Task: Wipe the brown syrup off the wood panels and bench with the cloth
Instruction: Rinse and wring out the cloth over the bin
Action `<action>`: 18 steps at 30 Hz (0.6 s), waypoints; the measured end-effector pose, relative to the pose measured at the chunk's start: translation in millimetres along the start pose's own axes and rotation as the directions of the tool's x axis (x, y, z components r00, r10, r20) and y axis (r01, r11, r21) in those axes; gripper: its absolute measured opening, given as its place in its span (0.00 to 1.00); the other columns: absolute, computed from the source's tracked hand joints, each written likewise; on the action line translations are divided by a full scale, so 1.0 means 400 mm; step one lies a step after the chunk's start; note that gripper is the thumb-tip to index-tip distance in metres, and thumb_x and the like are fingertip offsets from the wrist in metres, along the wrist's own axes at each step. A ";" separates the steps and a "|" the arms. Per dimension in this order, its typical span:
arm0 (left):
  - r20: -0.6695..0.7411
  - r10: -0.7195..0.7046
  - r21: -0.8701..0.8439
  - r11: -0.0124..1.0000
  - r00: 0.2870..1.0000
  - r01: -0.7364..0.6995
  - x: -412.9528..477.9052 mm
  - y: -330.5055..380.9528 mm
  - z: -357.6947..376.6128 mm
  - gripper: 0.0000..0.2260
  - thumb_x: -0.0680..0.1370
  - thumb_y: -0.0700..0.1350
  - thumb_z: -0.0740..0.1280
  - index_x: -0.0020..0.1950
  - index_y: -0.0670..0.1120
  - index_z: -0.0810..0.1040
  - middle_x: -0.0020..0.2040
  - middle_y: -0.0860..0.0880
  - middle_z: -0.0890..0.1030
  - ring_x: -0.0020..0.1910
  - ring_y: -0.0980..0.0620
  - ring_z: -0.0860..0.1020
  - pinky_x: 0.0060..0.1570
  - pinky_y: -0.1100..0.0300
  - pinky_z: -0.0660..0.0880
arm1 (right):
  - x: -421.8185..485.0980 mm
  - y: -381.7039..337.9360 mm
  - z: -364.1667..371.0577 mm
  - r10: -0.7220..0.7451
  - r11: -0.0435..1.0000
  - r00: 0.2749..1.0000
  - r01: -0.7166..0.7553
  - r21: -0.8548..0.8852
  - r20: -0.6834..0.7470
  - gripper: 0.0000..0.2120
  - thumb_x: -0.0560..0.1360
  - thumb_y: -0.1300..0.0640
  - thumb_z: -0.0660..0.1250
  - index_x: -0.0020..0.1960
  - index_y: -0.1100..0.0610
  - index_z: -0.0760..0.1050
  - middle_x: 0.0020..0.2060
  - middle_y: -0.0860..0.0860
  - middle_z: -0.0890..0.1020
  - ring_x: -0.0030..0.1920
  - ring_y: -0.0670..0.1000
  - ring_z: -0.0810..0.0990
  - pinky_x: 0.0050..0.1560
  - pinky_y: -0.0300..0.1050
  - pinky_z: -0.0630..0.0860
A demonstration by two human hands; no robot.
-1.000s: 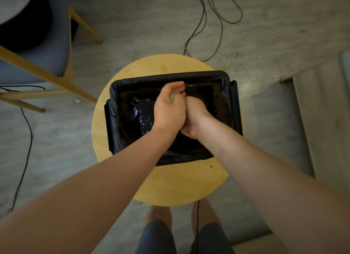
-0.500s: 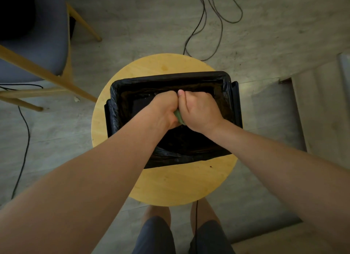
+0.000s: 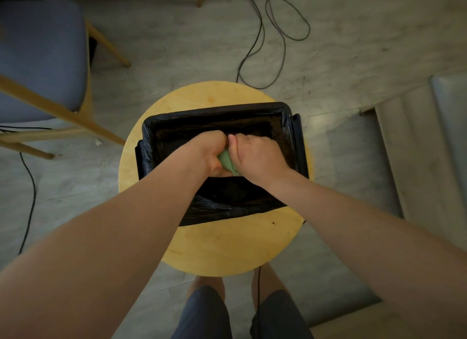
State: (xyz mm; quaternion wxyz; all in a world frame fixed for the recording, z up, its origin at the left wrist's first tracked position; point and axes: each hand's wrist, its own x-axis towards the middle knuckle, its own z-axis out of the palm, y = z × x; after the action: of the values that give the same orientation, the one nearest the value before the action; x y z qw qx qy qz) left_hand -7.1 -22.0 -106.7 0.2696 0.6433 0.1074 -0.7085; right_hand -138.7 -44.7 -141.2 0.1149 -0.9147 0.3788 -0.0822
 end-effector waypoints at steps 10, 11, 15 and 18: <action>0.110 0.083 0.322 0.940 0.991 -0.114 -0.216 0.067 0.108 0.17 0.81 0.49 0.65 0.64 0.39 0.77 0.59 0.36 0.82 0.51 0.39 0.85 0.42 0.48 0.84 | -0.069 0.031 -0.340 0.384 0.441 0.717 -0.696 0.567 0.581 0.14 0.84 0.41 0.58 0.65 0.45 0.72 0.60 0.45 0.74 0.49 0.53 0.83 0.37 0.44 0.81; 0.138 0.089 0.361 0.923 0.986 -0.134 -0.238 0.070 0.138 0.18 0.81 0.50 0.66 0.65 0.40 0.77 0.60 0.36 0.83 0.50 0.40 0.85 0.41 0.50 0.84 | -0.089 0.051 -0.378 0.375 0.419 0.722 -0.692 0.588 0.582 0.14 0.84 0.41 0.60 0.66 0.44 0.72 0.61 0.44 0.73 0.53 0.51 0.82 0.38 0.44 0.82; 0.322 0.066 0.487 0.844 0.944 -0.225 -0.337 0.061 0.343 0.18 0.81 0.51 0.67 0.64 0.40 0.78 0.55 0.39 0.85 0.49 0.43 0.84 0.48 0.53 0.82 | -0.214 0.183 -0.548 0.411 0.432 0.768 -0.638 0.637 0.491 0.21 0.79 0.46 0.70 0.69 0.42 0.69 0.61 0.42 0.75 0.57 0.45 0.81 0.52 0.46 0.82; 0.420 0.029 0.605 0.736 0.907 -0.303 -0.389 0.015 0.574 0.18 0.81 0.53 0.68 0.62 0.40 0.79 0.49 0.41 0.85 0.45 0.46 0.83 0.45 0.56 0.82 | -0.359 0.304 -0.675 0.525 0.446 0.775 -0.603 0.662 0.353 0.13 0.77 0.49 0.73 0.58 0.40 0.72 0.55 0.41 0.78 0.53 0.43 0.82 0.53 0.45 0.81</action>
State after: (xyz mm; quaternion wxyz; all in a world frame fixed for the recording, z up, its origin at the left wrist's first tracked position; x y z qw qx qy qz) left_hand -195.8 -103.4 79.7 0.1048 0.5524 -0.2626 -0.7842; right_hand -385.3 -66.0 75.6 0.5166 -0.6076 0.5862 -0.1424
